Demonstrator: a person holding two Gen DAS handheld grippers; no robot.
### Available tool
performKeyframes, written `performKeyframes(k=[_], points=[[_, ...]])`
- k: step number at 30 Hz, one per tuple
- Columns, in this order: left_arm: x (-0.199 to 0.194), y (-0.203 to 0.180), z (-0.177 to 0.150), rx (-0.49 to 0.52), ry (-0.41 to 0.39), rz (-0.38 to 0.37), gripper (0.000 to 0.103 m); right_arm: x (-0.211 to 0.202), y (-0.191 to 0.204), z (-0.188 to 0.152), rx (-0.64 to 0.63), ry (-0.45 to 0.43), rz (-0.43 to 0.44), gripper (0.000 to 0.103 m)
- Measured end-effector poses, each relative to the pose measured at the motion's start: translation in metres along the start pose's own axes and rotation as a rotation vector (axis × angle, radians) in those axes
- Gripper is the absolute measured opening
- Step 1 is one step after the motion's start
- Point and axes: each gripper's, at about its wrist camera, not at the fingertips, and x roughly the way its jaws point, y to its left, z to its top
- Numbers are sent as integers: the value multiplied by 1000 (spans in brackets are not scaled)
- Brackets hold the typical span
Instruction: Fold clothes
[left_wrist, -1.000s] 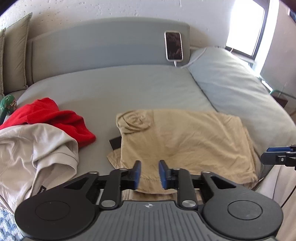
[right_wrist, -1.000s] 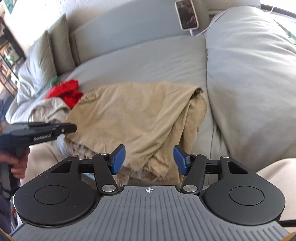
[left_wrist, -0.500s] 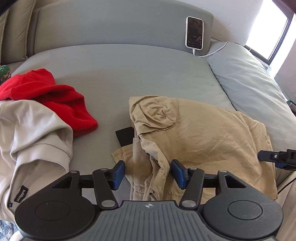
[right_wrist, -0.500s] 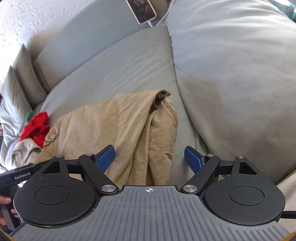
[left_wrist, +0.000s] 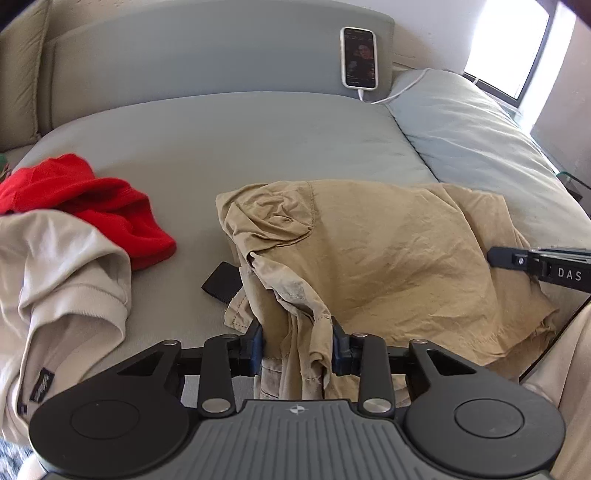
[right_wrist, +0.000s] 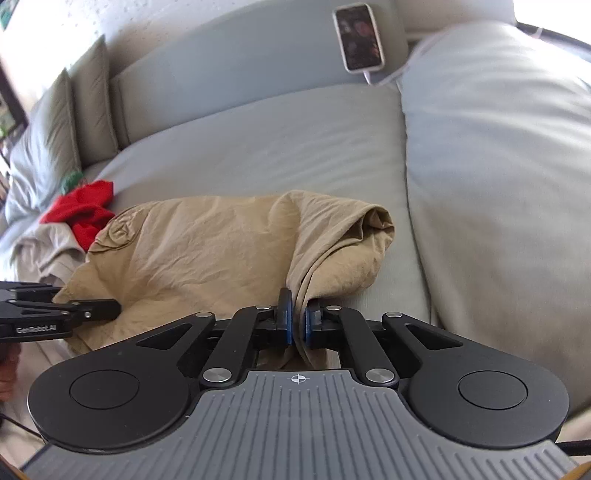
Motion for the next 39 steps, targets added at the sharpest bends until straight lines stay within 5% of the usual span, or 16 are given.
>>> performKeyframes(k=[7, 9, 12, 15, 23, 31, 35, 39], points=[[-5, -16, -17, -256, -21, 10, 30, 19, 41, 73, -332, -112, -87, 9], [-3, -19, -16, -255, -25, 25, 30, 40, 44, 90, -325, -39, -140, 37], [-3, -19, -15, -241, -19, 18, 31, 41, 27, 97, -203, 8, -177, 51], [-2, -17, -16, -232, -17, 8, 31, 9, -3, 84, 4, 7, -92, 62], [-3, -13, -14, -232, 5, -7, 31, -41, -57, 7, 620, 127, 320, 62], [-4, -13, -9, -223, 43, -10, 32, 15, -47, -65, 910, 176, 382, 59], [-3, -8, -10, -250, 50, -29, 32, 32, -37, -69, 918, 95, 437, 59], [-3, -8, -10, -257, 51, -31, 32, 47, -20, -64, 864, 11, 405, 58]])
